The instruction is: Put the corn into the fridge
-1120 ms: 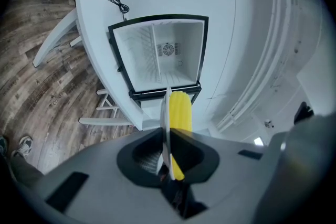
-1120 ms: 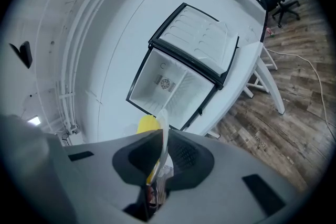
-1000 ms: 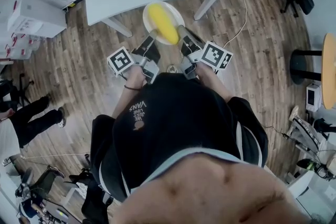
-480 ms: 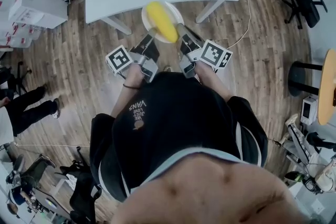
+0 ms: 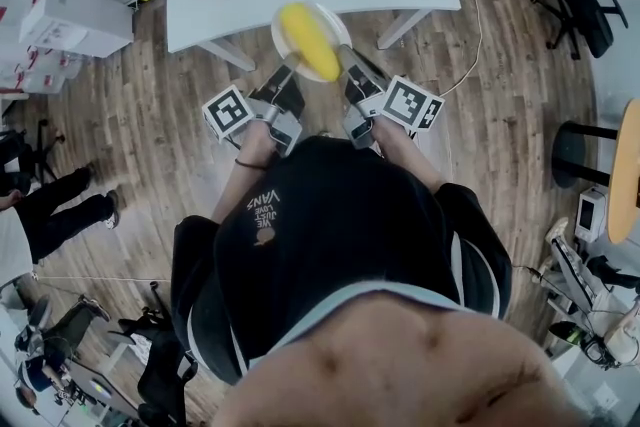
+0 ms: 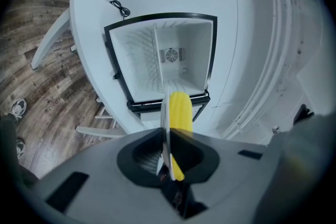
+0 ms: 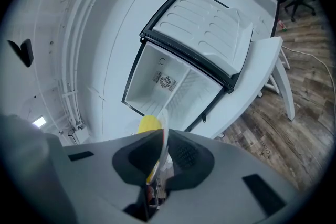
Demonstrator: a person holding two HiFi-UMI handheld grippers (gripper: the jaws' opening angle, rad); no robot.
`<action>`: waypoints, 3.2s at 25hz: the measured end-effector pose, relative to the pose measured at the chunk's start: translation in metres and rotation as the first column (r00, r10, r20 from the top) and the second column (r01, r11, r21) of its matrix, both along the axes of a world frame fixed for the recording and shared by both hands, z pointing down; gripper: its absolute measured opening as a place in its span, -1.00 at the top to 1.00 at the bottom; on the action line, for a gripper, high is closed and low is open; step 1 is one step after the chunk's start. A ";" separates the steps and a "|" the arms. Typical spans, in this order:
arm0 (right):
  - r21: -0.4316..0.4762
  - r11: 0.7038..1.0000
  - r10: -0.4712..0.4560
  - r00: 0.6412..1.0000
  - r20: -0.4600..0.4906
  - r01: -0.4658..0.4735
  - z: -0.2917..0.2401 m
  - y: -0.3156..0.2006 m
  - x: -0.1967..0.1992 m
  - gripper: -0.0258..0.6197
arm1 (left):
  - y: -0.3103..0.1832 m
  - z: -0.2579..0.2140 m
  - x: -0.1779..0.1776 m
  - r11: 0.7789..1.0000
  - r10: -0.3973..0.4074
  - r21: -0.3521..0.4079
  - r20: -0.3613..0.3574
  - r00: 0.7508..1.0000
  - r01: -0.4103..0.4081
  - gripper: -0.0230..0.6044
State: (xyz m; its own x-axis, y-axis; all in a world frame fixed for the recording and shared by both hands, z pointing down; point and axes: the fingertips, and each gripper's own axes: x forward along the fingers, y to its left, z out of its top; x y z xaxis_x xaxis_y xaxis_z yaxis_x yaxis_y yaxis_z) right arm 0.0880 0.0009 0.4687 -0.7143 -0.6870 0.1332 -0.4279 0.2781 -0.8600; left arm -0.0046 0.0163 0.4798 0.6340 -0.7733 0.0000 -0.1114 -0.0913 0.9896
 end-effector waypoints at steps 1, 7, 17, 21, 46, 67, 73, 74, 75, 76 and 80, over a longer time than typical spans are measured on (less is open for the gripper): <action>-0.001 1.000 0.002 1.000 -0.001 -0.002 0.000 -0.002 -0.001 0.81 | -0.003 -0.001 -0.001 1.000 0.003 0.001 0.000 1.000 -0.003 0.80; -0.001 1.000 0.017 1.000 -0.011 -0.017 -0.002 -0.024 -0.007 0.81 | -0.025 0.000 -0.008 1.000 0.022 -0.009 0.002 1.000 -0.021 0.80; -0.010 0.998 0.056 0.998 -0.010 -0.057 0.001 -0.056 -0.018 0.81 | -0.060 0.002 -0.020 0.998 0.060 -0.018 0.002 0.998 -0.060 0.80; -0.010 0.997 0.079 0.997 -0.006 -0.079 0.001 -0.072 -0.025 0.81 | -0.078 0.002 -0.027 0.997 0.080 -0.017 0.005 0.997 -0.080 0.80; 0.008 0.969 0.246 0.969 -0.013 -0.246 -0.003 -0.139 -0.064 0.81 | -0.161 -0.001 -0.067 0.971 0.241 0.000 -0.015 0.970 -0.241 0.80; 0.025 0.983 0.184 0.983 -0.001 -0.184 -0.014 -0.189 -0.066 0.81 | -0.205 -0.014 -0.068 0.981 0.194 0.017 -0.010 0.981 -0.193 0.80; 0.025 0.988 0.154 0.988 0.001 -0.154 -0.014 -0.206 -0.065 0.81 | -0.219 -0.014 -0.067 0.987 0.161 0.016 -0.013 0.987 -0.161 0.80; 0.024 0.989 0.148 0.989 0.001 -0.148 -0.014 -0.208 -0.065 0.81 | -0.221 -0.014 -0.067 0.988 0.156 0.014 -0.012 0.988 -0.155 0.79; 0.023 0.989 0.143 0.990 0.001 -0.143 -0.014 -0.211 -0.065 0.81 | -0.223 -0.014 -0.067 0.989 0.150 0.013 -0.012 0.989 -0.150 0.80; 0.022 0.990 0.138 0.990 0.000 -0.138 -0.014 -0.214 -0.064 0.81 | -0.226 -0.014 -0.067 0.989 0.145 0.011 -0.014 0.989 -0.144 0.80; 0.017 0.992 0.121 0.993 -0.004 -0.121 -0.013 -0.225 -0.063 0.81 | -0.234 -0.013 -0.065 0.992 0.124 0.005 -0.027 0.992 -0.124 0.80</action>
State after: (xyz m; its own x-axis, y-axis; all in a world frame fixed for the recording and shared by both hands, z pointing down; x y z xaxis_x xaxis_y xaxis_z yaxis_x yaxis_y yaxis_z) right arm 0.0251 -0.2238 0.4560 -0.6250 -0.7707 0.1240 -0.4632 0.2384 -0.8536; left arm -0.0692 -0.2179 0.4671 0.7248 -0.6886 -0.0209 -0.0723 -0.1062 0.9917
